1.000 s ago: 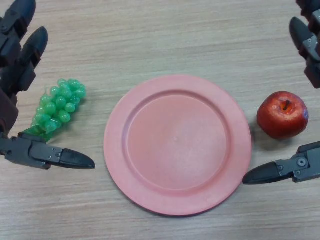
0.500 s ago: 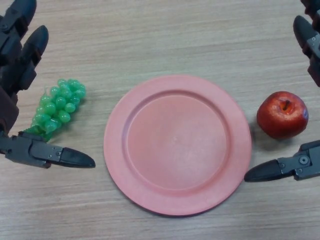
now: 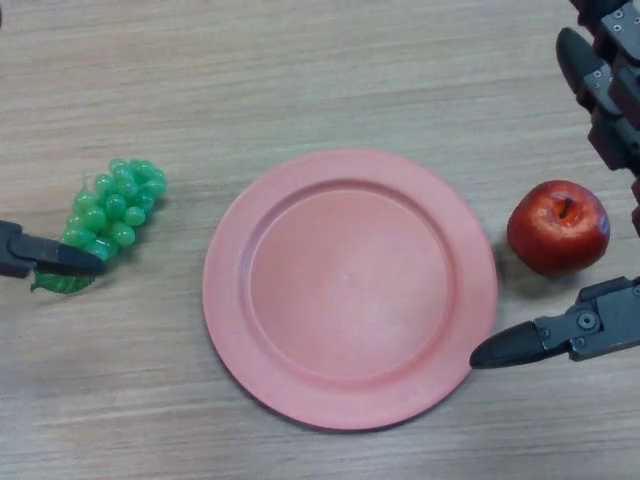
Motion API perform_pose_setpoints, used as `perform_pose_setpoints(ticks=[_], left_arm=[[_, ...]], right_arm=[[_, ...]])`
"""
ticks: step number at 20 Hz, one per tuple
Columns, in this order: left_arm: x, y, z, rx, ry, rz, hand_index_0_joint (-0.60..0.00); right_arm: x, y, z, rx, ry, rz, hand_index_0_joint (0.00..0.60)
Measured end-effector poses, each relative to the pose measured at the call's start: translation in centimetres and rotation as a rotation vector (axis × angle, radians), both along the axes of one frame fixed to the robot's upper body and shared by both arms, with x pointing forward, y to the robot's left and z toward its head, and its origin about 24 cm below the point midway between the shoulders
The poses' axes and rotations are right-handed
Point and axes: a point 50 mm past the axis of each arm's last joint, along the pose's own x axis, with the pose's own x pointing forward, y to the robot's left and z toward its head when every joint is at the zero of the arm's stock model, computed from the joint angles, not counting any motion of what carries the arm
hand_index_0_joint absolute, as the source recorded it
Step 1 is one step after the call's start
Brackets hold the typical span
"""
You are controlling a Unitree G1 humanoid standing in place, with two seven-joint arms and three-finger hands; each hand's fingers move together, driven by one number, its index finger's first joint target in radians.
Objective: Pick up the green grapes and place it on the plate
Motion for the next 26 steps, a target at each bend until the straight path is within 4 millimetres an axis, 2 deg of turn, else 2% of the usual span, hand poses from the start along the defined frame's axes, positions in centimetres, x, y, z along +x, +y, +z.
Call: perform_pose_setpoints(ticks=[2,5,7,9,16,20,22,23,24,25,26], left_arm=[[1.2,0.0,-0.9,0.108,0.027,0.029,0.000],[3.0,-0.3,-3.5,0.212,0.122,0.057,0.000],[3.7,-0.4,-4.5,0.311,0.135,0.093,0.000],[4.0,-0.3,-4.9,0.393,0.083,0.126,0.000],[4.3,-1.1,-6.5,0.586,0.151,0.102,0.000],[4.3,-1.8,-7.6,0.565,0.200,0.098,0.000],[4.2,-1.6,-7.7,0.557,0.216,0.108,-0.200],[4.2,-1.5,-7.7,0.550,0.218,0.108,-0.350],[4.1,-1.5,-7.7,0.544,0.222,0.106,-0.450],[4.0,-1.5,-7.7,0.525,0.223,0.112,-0.591],[3.9,-1.5,-7.7,0.506,0.214,0.117,-0.600]], right_arm=[[0.0,0.1,0.0,0.000,0.009,0.003,0.000],[-0.1,0.4,-0.1,-0.001,0.011,0.020,0.000],[-0.1,0.3,-0.2,-0.001,0.017,0.017,0.000],[-0.1,0.2,-0.3,-0.001,0.022,0.013,0.000],[-0.3,-0.8,-0.6,-0.003,0.038,-0.036,0.000],[-0.4,-0.9,-0.7,0.007,0.046,-0.027,0.000],[-0.4,-1.1,-0.8,0.006,0.048,-0.038,0.000],[-0.4,-1.1,-0.8,0.008,0.047,-0.043,0.000],[-0.4,-1.1,-0.8,0.008,0.050,-0.045,0.000],[-0.5,-1.2,-1.0,0.007,0.058,-0.048,0.000],[-0.5,-1.2,-1.1,0.005,0.061,-0.047,0.000]])
